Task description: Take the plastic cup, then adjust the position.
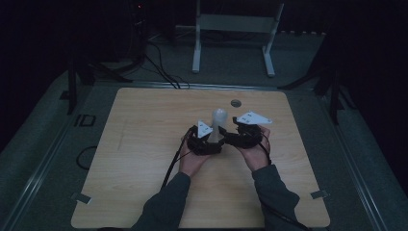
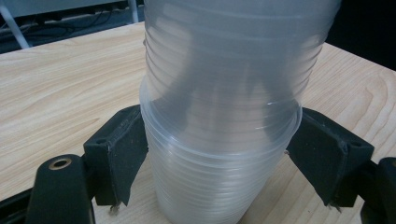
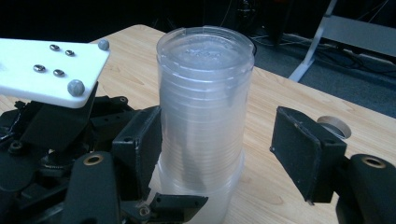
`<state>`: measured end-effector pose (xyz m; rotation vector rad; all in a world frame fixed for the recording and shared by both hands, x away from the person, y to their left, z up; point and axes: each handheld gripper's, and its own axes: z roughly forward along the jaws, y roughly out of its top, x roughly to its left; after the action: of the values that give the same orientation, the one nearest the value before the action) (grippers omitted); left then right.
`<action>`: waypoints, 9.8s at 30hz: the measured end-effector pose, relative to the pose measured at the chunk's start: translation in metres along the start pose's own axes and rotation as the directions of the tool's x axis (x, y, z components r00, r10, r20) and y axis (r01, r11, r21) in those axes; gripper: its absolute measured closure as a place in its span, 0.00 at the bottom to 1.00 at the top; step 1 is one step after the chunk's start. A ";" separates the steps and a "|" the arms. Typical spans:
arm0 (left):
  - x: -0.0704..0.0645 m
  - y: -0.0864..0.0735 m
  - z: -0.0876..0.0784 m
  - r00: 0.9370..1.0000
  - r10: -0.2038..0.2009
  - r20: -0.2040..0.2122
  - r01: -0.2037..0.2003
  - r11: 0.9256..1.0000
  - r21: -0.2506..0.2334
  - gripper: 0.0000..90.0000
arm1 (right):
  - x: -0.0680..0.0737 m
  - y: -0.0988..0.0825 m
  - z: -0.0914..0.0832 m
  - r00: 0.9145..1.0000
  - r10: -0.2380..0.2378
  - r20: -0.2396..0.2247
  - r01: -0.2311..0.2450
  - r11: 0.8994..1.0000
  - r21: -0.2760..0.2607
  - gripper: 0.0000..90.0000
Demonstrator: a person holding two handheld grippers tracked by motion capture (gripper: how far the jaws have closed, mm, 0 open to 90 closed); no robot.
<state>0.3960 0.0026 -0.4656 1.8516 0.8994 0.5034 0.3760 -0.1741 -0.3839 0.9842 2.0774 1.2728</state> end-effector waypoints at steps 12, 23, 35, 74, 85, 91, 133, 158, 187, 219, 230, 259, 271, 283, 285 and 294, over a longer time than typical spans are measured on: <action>-0.002 -0.001 0.000 1.000 0.009 -0.011 -0.009 1.000 -0.005 0.24 | 0.001 0.007 0.006 1.000 0.005 -0.023 -0.005 1.000 -0.017 0.40; -0.004 -0.001 0.000 0.999 0.031 -0.017 -0.031 0.999 -0.012 0.24 | 0.002 0.013 0.015 0.999 0.015 -0.038 -0.016 1.000 -0.025 0.41; -0.004 -0.003 -0.001 0.999 0.037 -0.019 -0.037 0.999 -0.016 0.25 | -0.003 0.019 0.027 0.997 0.051 -0.065 -0.052 0.999 -0.015 0.41; -0.004 -0.004 -0.006 0.999 0.036 0.011 -0.036 0.999 0.023 0.22 | -0.001 0.062 -0.010 0.998 0.031 -0.059 -0.039 0.989 -0.141 0.44; -0.001 -0.006 -0.014 0.999 0.036 0.004 -0.036 0.999 0.028 0.24 | -0.003 0.071 -0.022 0.998 0.027 -0.053 -0.036 0.985 -0.168 0.44; 0.000 -0.008 -0.017 0.999 0.039 0.001 -0.039 0.999 0.038 0.24 | -0.007 0.073 -0.033 0.999 0.023 -0.042 -0.030 0.983 -0.183 0.44; -0.002 -0.010 -0.046 0.999 0.036 -0.011 -0.036 0.999 -0.016 0.28 | -0.042 0.024 -0.070 0.993 0.111 0.039 -0.102 0.978 -0.181 0.44; -0.022 0.005 -0.065 0.995 0.087 0.042 -0.084 0.993 -0.077 0.28 | -0.048 -0.018 -0.070 0.982 0.185 0.030 -0.180 0.975 -0.130 0.44; -0.052 0.014 -0.053 0.981 0.164 0.107 -0.157 0.985 -0.071 0.33 | -0.045 -0.057 -0.065 0.946 0.320 -0.049 -0.323 0.940 -0.111 0.44; -0.073 0.019 -0.025 0.969 0.185 0.167 -0.181 0.983 -0.036 0.24 | -0.040 -0.065 -0.062 0.912 0.390 -0.126 -0.404 0.908 -0.111 0.45; -0.079 0.020 -0.016 0.967 0.195 0.162 -0.192 0.981 -0.032 0.23 | -0.042 -0.065 -0.063 0.893 0.418 -0.169 -0.438 0.892 -0.109 0.45; -0.082 0.020 -0.010 0.970 0.169 0.173 -0.158 0.984 -0.077 0.25 | -0.045 -0.069 -0.063 0.839 0.491 -0.237 -0.528 0.838 -0.134 0.46; -0.084 0.017 -0.013 0.969 0.176 0.174 -0.155 0.979 -0.130 0.25 | -0.049 -0.072 -0.065 0.816 0.519 -0.255 -0.562 0.815 -0.141 0.46; -0.085 0.015 -0.013 0.971 0.176 0.163 -0.149 0.975 -0.167 0.25 | -0.052 -0.074 -0.066 0.786 0.545 -0.292 -0.599 0.788 -0.142 0.46; -0.084 0.015 -0.012 0.971 0.175 0.161 -0.148 0.975 -0.165 0.25 | -0.052 -0.074 -0.066 0.778 0.550 -0.303 -0.608 0.782 -0.140 0.46; -0.084 0.014 -0.010 0.972 0.162 0.172 -0.135 0.978 -0.160 0.27 | -0.054 -0.076 -0.067 0.766 0.556 -0.323 -0.619 0.773 -0.140 0.46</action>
<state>0.3405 -0.0587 -0.4444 1.8043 0.5866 0.4692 0.3361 -0.2747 -0.4203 1.4974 1.7749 2.0223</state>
